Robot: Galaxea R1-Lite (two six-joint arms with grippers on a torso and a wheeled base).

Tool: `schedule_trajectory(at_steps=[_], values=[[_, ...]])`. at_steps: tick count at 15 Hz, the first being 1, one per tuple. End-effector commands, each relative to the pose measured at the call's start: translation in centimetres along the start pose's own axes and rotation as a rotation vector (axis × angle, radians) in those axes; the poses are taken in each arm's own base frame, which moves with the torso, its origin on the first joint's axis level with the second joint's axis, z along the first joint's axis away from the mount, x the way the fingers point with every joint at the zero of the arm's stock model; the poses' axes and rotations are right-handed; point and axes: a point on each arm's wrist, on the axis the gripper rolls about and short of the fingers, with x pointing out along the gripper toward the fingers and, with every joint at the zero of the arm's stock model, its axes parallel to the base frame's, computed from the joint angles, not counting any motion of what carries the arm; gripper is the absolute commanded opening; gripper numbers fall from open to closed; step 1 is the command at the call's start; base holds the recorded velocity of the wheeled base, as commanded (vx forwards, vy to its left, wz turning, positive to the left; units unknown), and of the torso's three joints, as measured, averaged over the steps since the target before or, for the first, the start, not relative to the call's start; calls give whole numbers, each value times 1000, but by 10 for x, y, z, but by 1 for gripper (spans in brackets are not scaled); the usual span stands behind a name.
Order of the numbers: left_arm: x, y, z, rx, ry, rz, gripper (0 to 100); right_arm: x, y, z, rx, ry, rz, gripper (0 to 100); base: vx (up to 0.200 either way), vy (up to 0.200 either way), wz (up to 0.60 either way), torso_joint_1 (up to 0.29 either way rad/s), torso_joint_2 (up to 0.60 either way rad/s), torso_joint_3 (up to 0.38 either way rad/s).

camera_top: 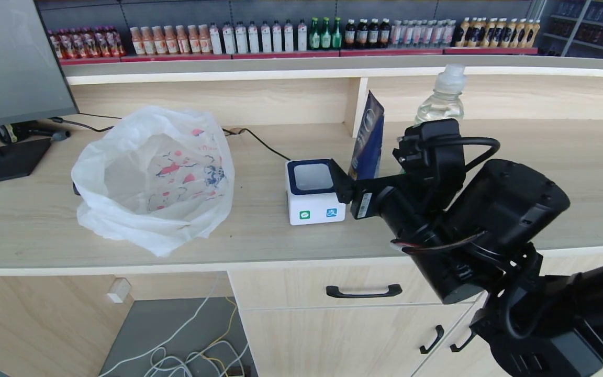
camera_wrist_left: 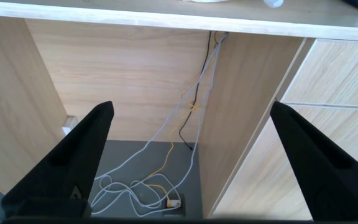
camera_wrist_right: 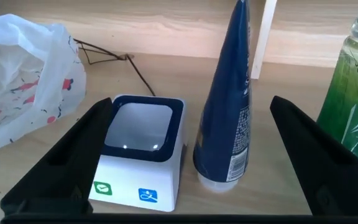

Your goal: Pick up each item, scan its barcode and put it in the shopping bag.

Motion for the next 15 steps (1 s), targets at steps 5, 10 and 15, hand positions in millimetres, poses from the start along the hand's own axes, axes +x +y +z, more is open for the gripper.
schedule_trajectory(at_steps=[5, 10, 15], values=[[0, 0, 0, 0, 0, 1, 100, 29, 1, -9, 11, -27, -45, 100, 0, 0, 0, 0, 0, 0], [0, 0, 0, 0, 0, -1, 100, 42, -18, -14, 0, -26, -127, 100, 0, 0, 0, 0, 0, 0], [0, 0, 0, 0, 0, 1, 100, 56, -21, -22, 29, -35, -153, 100, 0, 0, 0, 0, 0, 0]])
